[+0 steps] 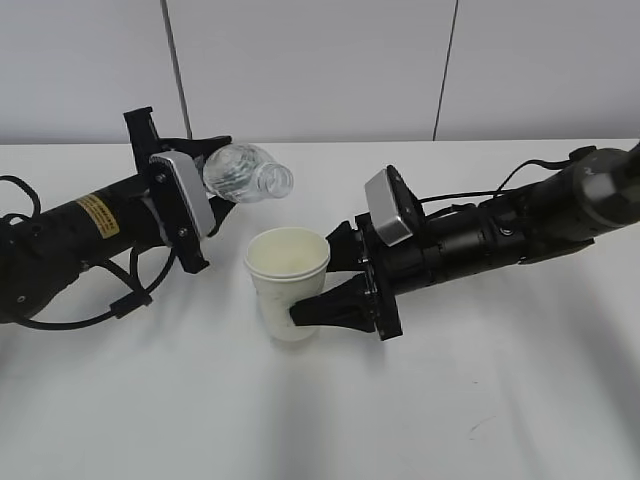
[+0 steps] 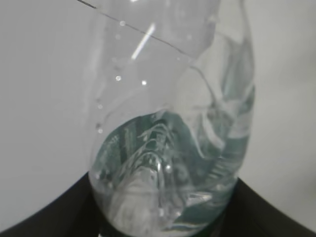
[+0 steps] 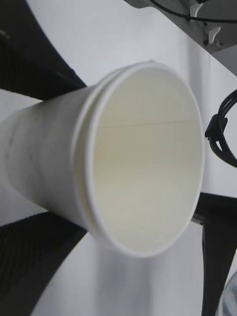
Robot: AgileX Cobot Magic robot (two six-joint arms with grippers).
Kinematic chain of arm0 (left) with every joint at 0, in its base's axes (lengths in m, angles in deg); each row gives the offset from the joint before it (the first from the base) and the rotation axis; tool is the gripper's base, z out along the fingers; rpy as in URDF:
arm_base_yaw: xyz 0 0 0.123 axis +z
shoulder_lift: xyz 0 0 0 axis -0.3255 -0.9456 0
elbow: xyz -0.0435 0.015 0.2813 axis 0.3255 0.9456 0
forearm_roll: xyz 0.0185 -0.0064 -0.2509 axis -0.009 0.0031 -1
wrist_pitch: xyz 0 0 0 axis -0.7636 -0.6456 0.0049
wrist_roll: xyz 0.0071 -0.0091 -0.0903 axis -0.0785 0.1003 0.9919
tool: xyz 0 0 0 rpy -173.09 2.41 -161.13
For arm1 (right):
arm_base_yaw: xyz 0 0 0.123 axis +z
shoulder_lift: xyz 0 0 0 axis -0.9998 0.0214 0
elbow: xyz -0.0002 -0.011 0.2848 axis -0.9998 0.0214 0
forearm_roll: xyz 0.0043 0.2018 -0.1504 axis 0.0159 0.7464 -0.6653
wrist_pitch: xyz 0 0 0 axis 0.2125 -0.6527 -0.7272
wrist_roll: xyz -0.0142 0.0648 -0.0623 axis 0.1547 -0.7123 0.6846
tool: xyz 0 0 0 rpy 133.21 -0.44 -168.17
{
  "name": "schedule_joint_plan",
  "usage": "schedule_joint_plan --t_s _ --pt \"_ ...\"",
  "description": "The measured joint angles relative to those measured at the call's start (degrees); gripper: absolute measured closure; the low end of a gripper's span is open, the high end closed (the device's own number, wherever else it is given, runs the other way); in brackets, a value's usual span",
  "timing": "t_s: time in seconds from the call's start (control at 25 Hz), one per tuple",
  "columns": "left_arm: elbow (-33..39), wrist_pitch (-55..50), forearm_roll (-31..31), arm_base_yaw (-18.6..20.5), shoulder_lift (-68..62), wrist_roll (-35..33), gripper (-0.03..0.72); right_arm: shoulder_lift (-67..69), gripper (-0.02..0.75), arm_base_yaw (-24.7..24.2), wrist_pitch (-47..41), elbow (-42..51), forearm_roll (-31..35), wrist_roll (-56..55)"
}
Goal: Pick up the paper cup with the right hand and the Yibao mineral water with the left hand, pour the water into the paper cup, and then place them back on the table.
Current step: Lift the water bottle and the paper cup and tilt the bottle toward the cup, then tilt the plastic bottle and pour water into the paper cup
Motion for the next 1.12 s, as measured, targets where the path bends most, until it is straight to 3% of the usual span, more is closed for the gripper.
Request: schedule_joint_plan --t_s 0.44,1.12 --pt "0.00 0.00 -1.94 0.00 0.00 -5.34 0.292 0.00 0.238 0.68 0.09 -0.72 -0.78 -0.60" --pt "0.00 0.00 -3.48 0.00 0.00 -13.05 0.294 0.00 0.238 0.37 -3.93 -1.74 3.53 0.72"
